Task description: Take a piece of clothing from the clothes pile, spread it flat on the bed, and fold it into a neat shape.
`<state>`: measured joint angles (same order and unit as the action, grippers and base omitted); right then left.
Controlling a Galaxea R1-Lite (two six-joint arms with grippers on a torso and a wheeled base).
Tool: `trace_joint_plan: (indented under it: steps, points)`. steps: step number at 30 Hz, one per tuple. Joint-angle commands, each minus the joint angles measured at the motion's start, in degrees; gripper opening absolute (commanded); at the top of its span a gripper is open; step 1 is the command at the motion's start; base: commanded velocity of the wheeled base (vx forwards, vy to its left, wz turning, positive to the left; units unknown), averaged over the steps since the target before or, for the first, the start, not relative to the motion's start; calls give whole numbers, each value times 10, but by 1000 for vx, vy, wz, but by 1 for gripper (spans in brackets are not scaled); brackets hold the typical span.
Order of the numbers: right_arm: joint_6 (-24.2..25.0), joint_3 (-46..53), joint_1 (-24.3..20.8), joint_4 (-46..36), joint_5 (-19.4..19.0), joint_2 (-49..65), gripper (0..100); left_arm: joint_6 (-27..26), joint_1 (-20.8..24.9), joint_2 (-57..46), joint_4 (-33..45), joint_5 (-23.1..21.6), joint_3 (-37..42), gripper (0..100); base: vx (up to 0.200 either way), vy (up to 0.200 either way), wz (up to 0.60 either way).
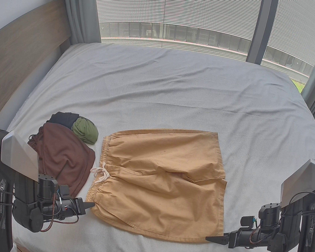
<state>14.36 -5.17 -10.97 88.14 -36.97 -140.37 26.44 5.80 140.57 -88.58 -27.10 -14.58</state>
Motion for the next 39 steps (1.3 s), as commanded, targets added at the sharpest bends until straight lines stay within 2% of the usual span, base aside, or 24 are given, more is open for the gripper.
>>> trace_joint_plan:
  steps: [1,9,10,31,37,39]
  points:
    - [0,1,0,0,0,-1,100,0,0,1,0,-1,0,0,0,0,0]
    - [0,6,2,0,0,-1,100,0,0,1,0,0,0,0,0,0,0]
    - [0,5,2,0,0,-1,0,0,0,1,0,0,0,0,0,0,0]
    - [-2,8,20,0,0,5,0,1,0,-3,0,-1,3,0,0,0,0]
    - [-4,17,33,-2,0,20,0,5,-4,-25,1,-9,21,0,0,0,0]
    - [-5,21,33,-3,0,20,0,5,-6,-39,1,-32,35,0,0,0,0]
